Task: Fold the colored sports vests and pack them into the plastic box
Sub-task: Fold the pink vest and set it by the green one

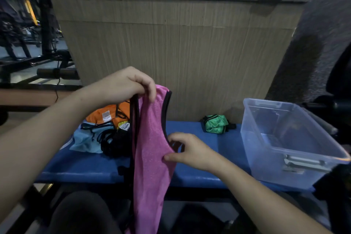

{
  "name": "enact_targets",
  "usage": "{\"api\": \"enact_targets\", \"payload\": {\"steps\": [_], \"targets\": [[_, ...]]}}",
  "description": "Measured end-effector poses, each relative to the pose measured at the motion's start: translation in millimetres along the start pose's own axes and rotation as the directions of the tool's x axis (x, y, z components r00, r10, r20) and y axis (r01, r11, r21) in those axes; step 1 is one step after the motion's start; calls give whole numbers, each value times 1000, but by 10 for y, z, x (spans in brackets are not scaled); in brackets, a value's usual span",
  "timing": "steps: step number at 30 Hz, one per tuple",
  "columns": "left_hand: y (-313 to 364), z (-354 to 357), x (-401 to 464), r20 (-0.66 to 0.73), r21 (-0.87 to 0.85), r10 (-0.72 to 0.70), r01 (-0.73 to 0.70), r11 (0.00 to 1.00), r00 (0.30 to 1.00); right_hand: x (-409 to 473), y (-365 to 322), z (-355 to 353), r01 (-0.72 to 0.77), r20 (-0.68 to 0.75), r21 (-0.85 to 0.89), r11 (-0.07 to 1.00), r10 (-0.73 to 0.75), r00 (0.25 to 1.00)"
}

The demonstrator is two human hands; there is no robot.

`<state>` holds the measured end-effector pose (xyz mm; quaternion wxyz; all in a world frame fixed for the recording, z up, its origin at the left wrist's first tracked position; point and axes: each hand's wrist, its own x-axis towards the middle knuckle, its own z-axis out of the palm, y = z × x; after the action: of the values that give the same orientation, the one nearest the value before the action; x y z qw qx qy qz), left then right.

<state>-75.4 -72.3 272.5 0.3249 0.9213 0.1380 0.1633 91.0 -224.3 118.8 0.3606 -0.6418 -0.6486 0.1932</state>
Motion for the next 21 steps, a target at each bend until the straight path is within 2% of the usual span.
{"api": "enact_targets", "payload": {"steps": [4, 7, 11, 16, 21], "targets": [[-17, -10, -16, 17, 66, -27, 26, 997, 999, 16, 33, 69, 3, 113, -138, 990, 13, 993], [-4, -11, -48, -2, 49, -33, 33, 998, 999, -4, 61, 80, -26, 200, -279, 960, 84, 976], [-5, -36, -55, -39, 17, -54, 55, 998, 998, -53, 56, -13, -10, 205, -468, 883, 120, 971], [-133, -134, -101, -90, 4, -96, 97, 995, 991, -67, 143, -231, -17, 92, -448, 894, 65, 994], [-298, -252, -117, -123, 72, -102, 111, 991, 987, -98, 208, -406, -82, -66, -277, 957, 66, 996]]}}
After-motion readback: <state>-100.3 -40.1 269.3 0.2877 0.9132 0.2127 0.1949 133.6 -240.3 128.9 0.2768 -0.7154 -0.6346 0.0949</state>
